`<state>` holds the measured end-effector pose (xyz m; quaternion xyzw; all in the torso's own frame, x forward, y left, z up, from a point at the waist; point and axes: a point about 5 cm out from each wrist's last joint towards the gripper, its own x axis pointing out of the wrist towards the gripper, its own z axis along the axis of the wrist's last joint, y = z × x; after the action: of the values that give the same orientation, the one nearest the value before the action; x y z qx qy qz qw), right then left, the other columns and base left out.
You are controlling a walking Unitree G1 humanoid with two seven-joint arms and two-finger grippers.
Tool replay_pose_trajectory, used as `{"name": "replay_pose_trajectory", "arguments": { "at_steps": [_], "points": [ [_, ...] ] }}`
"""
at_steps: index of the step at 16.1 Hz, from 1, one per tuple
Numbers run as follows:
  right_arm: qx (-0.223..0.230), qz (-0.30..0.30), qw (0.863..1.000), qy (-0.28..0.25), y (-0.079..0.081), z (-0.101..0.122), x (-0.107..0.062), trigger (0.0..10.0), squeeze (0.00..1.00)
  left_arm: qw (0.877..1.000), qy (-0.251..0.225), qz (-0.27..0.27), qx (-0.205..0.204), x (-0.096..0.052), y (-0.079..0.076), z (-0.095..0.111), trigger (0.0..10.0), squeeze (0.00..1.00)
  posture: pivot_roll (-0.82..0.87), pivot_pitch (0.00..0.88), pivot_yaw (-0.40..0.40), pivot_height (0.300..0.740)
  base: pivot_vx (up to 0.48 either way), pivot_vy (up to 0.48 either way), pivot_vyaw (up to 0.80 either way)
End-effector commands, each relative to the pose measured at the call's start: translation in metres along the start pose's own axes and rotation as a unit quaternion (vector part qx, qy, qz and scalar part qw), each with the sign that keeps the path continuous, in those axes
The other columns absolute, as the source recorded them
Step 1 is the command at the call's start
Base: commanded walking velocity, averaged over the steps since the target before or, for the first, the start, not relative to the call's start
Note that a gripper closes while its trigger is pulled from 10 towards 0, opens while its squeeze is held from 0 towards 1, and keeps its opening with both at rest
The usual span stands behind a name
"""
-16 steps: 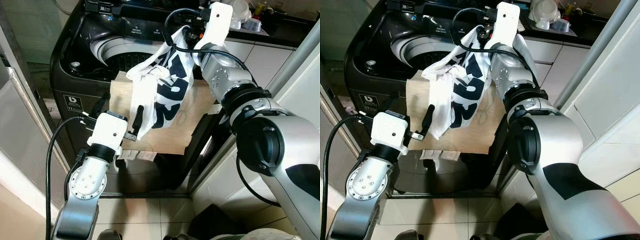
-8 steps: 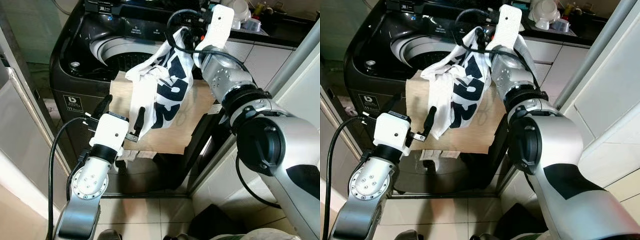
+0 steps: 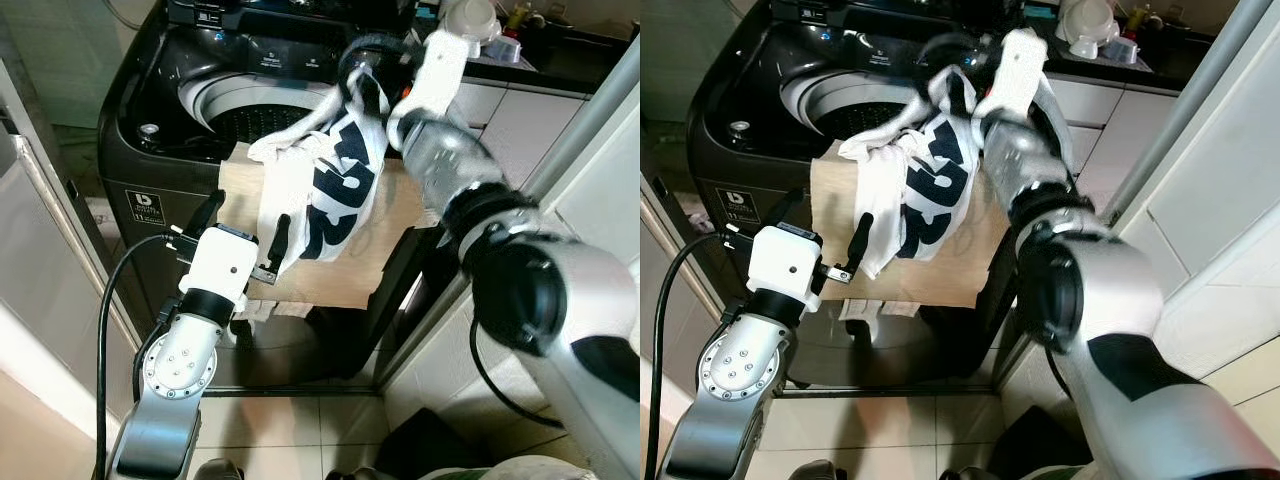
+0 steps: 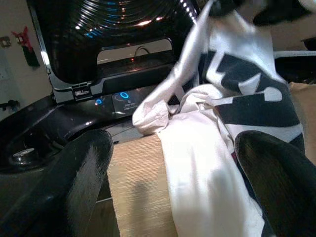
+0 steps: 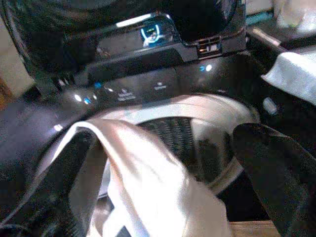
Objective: Clothes washing
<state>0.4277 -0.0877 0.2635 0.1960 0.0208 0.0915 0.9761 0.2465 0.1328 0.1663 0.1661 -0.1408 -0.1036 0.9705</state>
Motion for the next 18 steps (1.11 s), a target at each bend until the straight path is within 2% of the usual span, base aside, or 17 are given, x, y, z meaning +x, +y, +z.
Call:
{"name": "replay_pose_trajectory", "arguments": {
  "at_steps": [1, 4, 6, 8, 9, 10, 11, 13, 15, 16, 17, 18],
  "points": [
    [0.021, 0.006, 1.0, -0.007, -0.001, 0.014, 0.0, 10.0, 1.0, 1.0, 0.002, -0.008, 0.0, 0.003, -0.003, 0.001, 10.0, 0.0, 0.14, 0.0, -0.142, 0.74, 0.0, 0.0, 0.0],
    [-0.03, 0.021, 0.999, 0.028, -0.001, -0.006, -0.001, 10.0, 1.0, 1.0, 0.005, -0.012, 0.003, 0.005, -0.003, 0.0, 10.0, 0.0, 0.13, 0.0, -0.141, 0.74, 0.0, 0.0, 0.0],
    [-0.078, 0.022, 0.995, 0.05, -0.013, -0.023, -0.004, 10.0, 1.0, 1.0, 0.007, -0.013, 0.001, 0.007, -0.003, -0.001, 10.0, 0.0, 0.11, 0.0, -0.133, 0.74, 0.0, 0.0, 0.0],
    [-0.095, 0.006, 0.993, 0.072, -0.022, -0.031, -0.006, 10.0, 1.0, 0.999, 0.011, -0.03, 0.001, 0.008, -0.007, -0.003, 10.0, 0.0, 0.09, 0.0, -0.125, 0.74, 0.0, 0.0, 0.0],
    [-0.119, 0.01, 0.988, 0.093, -0.023, -0.039, -0.007, 10.0, 1.0, 0.999, 0.011, -0.036, 0.004, 0.009, -0.009, -0.003, 10.0, 0.0, 0.09, 0.0, -0.129, 0.74, 0.0, 0.0, 0.0],
    [-0.154, 0.023, 0.982, 0.107, -0.023, -0.047, -0.009, 10.0, 0.38, 0.999, 0.011, -0.032, 0.003, 0.009, -0.008, -0.002, 10.0, 0.0, 0.09, 0.0, -0.129, 0.74, 0.0, 0.0, 0.0],
    [-0.182, 0.025, 0.977, 0.106, -0.026, -0.053, -0.01, 10.0, 0.0, 1.0, 0.011, -0.027, 0.002, 0.01, -0.007, -0.003, 10.0, 0.0, 0.09, 0.0, -0.131, 0.74, 0.0, 0.0, 0.0],
    [-0.218, 0.034, 0.972, 0.085, -0.027, -0.06, -0.013, 10.0, 0.0, 1.0, 0.012, -0.025, 0.003, 0.009, -0.008, -0.004, 10.0, 0.0, 0.09, 0.0, -0.131, 0.74, 0.0, 0.0, 0.0],
    [-0.226, 0.051, 0.971, 0.06, -0.023, -0.068, -0.018, 10.0, 0.0, 0.999, 0.015, -0.028, 0.005, 0.008, -0.006, -0.005, 10.0, 0.0, 0.08, 0.0, -0.127, 0.74, 0.0, 0.0, 0.0],
    [-0.221, 0.049, 0.974, 0.026, -0.028, -0.057, -0.026, 10.0, 0.0, 0.999, 0.016, -0.03, 0.007, 0.008, -0.005, -0.006, 10.0, 0.0, 0.07, 0.0, -0.124, 0.74, 0.0, 0.0, 0.0],
    [-0.219, 0.049, 0.974, 0.018, -0.029, -0.054, -0.029, 10.0, 0.0, 0.999, 0.016, -0.03, 0.007, 0.009, -0.005, -0.006, 10.0, 0.0, 0.07, 0.0, -0.124, 0.74, 0.0, 0.0, 0.0],
    [-0.223, 0.061, 0.972, -0.044, -0.03, -0.032, -0.043, 10.0, 0.0, 1.0, 0.014, -0.026, 0.004, 0.01, -0.005, -0.005, 10.0, 0.0, 0.05, 0.0, -0.114, 0.74, 0.0, 0.0, 0.0]
  ]
}}
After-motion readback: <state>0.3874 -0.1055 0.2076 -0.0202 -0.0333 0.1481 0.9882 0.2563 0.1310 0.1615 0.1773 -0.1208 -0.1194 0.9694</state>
